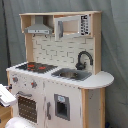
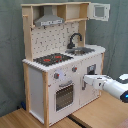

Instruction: Play with the kitchen

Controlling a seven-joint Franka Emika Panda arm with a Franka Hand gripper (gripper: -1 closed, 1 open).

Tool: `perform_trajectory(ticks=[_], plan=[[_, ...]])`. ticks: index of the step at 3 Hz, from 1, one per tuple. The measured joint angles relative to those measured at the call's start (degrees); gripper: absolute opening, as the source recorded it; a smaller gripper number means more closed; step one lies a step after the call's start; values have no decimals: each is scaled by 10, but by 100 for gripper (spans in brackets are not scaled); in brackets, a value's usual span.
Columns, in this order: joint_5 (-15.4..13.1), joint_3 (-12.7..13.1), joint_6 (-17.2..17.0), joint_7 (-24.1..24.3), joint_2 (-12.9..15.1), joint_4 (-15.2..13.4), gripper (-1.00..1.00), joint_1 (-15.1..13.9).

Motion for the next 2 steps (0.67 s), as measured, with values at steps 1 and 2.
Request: perform_trajectory(ticks=[1, 2], plan=[[0, 13, 19, -32, 0, 33, 100, -31], [-1, 14, 38, -43, 0, 68, 100, -77]])
